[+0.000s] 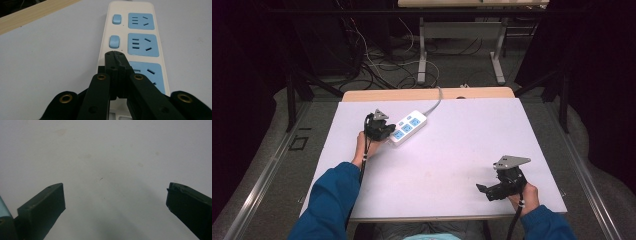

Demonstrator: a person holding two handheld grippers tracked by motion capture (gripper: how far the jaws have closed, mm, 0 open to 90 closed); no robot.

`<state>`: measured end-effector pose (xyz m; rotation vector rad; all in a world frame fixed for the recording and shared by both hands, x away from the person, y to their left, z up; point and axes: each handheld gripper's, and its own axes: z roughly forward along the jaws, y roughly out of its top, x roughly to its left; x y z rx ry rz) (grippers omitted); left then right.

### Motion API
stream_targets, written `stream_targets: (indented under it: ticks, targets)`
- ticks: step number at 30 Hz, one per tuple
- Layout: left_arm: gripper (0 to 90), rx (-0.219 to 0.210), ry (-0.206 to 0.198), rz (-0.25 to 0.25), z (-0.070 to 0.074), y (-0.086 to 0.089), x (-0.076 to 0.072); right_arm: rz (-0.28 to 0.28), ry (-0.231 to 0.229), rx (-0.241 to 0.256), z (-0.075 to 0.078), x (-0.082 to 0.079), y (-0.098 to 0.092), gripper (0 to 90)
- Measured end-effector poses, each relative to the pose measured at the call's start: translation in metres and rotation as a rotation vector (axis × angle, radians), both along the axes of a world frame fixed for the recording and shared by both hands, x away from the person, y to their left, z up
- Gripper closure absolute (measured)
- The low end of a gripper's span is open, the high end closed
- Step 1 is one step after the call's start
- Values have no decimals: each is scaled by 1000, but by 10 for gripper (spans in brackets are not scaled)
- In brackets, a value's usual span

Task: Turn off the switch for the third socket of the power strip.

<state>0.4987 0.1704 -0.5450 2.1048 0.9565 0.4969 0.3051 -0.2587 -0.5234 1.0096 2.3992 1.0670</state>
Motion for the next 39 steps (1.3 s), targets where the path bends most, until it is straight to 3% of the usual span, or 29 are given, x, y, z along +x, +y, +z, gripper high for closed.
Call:
stream_targets:
  ticks: [39]
  targets:
    - [900,7,-6,2,1,-2,-1,-2,2,1,0,0,0,17]
